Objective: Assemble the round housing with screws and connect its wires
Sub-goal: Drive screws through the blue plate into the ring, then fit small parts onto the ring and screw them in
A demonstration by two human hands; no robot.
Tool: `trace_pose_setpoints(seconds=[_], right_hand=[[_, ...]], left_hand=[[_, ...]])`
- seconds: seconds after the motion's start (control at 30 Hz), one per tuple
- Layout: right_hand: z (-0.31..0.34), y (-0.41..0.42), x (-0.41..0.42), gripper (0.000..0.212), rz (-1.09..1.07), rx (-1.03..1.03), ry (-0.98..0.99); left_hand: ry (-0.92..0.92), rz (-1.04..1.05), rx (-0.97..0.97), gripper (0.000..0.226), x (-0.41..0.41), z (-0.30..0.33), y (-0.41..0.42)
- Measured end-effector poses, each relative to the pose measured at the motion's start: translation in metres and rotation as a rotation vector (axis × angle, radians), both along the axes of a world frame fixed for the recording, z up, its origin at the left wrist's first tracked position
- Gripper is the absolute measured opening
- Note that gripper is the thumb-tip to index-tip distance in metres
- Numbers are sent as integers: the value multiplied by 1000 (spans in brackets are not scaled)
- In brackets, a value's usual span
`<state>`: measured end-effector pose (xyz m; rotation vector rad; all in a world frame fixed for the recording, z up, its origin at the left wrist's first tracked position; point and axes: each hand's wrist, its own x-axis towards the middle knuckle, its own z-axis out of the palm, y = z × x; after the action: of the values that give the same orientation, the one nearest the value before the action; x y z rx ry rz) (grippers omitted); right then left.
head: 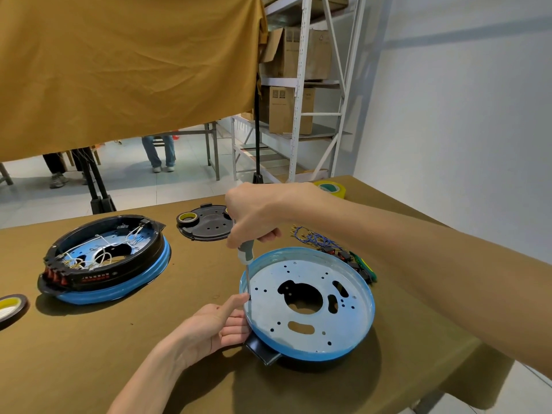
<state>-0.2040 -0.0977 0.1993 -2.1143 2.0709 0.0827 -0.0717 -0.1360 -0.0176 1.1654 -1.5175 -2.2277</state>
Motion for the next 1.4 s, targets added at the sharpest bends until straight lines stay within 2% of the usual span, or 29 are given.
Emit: trace_pose_setpoints(seconds=[0.17, 0.27, 0.33, 0.4, 0.53, 0.57, 0.67, 0.83, 0.9, 1.0, 1.13, 1.23, 1.3, 1.37, 1.4], right_hand=[[6, 21, -27, 30, -56, -46, -163], [10, 46, -66, 24, -169, -284, -406], [0, 65, -93, 19, -272, -466, -570], [-20, 84, -117, 18, -417, -551, -714], [-86, 115, -149, 24, -716, -514, -990], [-105, 120, -154, 24, -770, -519, -983], [-154, 130, -163, 27, -822, -546, -748], [-191, 127, -156, 26, -769, -447, -480], [-199, 121, -153, 26, -760, -426, -374], [-207, 115, -156, 24, -752, -413, -303], [-209, 109, -161, 17, -761, -449, -340], [-199, 103, -156, 11, -780, -677, -506], [-183, 98, -148, 13, -796, -773, -751], [-169, 93, -138, 24, -786, -652, -959], [-167, 92, -133, 36, -752, -551, -962]], left_hand=[[41, 20, 26, 75, 5, 7, 6], [74, 33, 46, 71, 1, 9, 11], [51, 70, -50, 76, -5, 5, 19], [24, 155, -143, 79, -13, 0, 27], [61, 354, -188, 42, -23, 10, 31], [62, 404, -212, 35, -23, 16, 28], [70, 530, -356, 31, -18, 31, 13], [197, 678, -822, 39, -15, 62, -3], [218, 635, -1052, 53, -17, 73, -1], [143, 541, -1358, 67, -22, 79, 5], [92, 215, -1707, 85, -26, 68, 13], [71, -68, -1917, 83, -30, 50, 20], [58, -212, -2024, 79, -33, 35, 25], [34, -304, -2071, 80, -36, 17, 30], [11, -334, -2063, 81, -35, 8, 33]])
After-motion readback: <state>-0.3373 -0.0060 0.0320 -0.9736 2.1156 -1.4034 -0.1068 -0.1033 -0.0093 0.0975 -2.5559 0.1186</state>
